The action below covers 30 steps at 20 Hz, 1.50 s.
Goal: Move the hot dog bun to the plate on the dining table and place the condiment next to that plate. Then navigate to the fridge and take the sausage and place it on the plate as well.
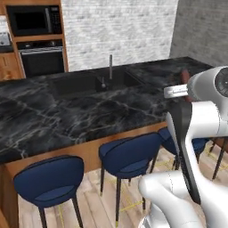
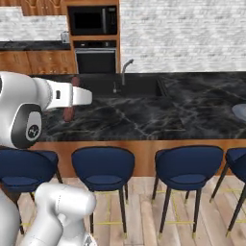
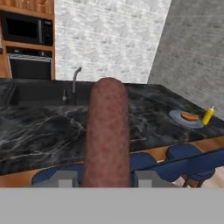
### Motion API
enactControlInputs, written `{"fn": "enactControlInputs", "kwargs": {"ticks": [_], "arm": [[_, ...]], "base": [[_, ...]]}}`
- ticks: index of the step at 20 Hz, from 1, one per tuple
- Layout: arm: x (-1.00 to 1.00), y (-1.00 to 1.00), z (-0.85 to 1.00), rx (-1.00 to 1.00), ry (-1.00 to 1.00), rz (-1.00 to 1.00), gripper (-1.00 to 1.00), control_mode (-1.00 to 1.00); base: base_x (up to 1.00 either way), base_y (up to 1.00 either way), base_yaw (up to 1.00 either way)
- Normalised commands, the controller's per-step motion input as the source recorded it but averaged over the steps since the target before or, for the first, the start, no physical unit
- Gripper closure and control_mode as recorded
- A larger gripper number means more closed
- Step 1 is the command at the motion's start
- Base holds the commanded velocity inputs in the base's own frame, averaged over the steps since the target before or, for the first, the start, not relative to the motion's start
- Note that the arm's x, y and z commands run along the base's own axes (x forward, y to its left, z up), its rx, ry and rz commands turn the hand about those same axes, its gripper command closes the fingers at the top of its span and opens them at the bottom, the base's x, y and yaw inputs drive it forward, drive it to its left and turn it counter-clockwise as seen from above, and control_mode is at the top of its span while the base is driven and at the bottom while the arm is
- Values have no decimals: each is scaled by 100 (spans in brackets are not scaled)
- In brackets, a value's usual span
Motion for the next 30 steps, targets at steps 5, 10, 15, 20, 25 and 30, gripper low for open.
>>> {"fn": "enactControlInputs", "kwargs": {"ticks": [5, 10, 15, 20, 25, 30], "arm": [[0, 0, 0, 0, 0, 0, 100, 100], [0, 0, 0, 0, 0, 0, 100, 100], [0, 0, 0, 0, 0, 0, 100, 100], [0, 0, 0, 0, 0, 0, 100, 100], [0, 0, 0, 0, 0, 0, 100, 100], [0, 0, 0, 0, 0, 0, 100, 100]], "base": [[21, -100, 0], [38, -100, 0], [59, -100, 4], [70, -96, 17], [67, -85, 27], [69, -81, 28]]}}
